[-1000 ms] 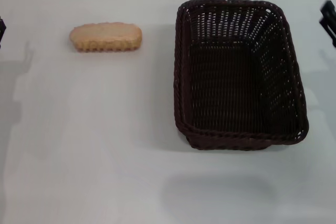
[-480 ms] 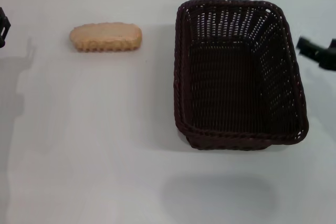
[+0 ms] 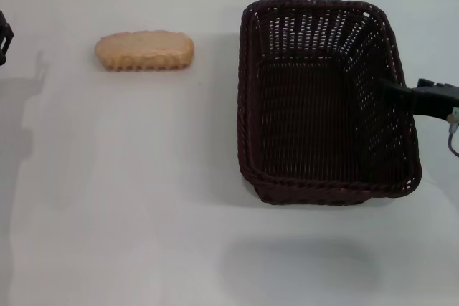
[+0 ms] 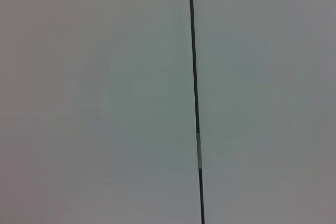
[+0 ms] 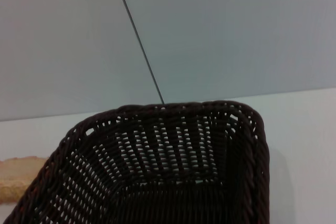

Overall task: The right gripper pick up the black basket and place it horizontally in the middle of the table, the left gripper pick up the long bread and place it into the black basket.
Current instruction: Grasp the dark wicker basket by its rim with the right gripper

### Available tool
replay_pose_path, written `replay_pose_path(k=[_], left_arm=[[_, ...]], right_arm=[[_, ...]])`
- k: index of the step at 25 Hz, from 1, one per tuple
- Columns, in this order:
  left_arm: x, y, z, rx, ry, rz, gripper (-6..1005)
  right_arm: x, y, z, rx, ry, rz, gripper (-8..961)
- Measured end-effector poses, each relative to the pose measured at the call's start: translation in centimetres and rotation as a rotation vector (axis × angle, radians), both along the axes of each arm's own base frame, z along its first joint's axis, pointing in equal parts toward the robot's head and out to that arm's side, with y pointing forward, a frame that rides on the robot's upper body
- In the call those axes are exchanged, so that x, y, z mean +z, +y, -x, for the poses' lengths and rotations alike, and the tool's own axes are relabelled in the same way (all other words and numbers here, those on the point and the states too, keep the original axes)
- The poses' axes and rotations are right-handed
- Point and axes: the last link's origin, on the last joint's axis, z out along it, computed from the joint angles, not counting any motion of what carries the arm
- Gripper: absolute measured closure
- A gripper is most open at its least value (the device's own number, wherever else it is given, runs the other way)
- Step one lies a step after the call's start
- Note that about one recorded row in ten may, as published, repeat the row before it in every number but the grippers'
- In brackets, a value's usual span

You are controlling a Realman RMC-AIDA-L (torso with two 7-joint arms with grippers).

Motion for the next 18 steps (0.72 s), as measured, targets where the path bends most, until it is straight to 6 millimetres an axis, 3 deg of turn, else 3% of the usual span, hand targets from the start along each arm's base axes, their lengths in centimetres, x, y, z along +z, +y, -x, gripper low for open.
replay_pose_path(k=[12,14,18], left_arm=[[0.0,-0.1,0.1,0.0,0.001,-0.002,213],[0.0,-0.1,0.1,0.001,0.001,-0.001,213],[0.0,-0.1,0.0,0.0,0.0,-0.003,213]], right_arm=[[-1.3,2.0,-1.0,-0.017,-0.019,0.042,178],[-1.6,2.5,-1.1,-0.009,-0.034,0.048,311],[-1.8,2.7,-1.0,0.018,-0.06,0.059,406]])
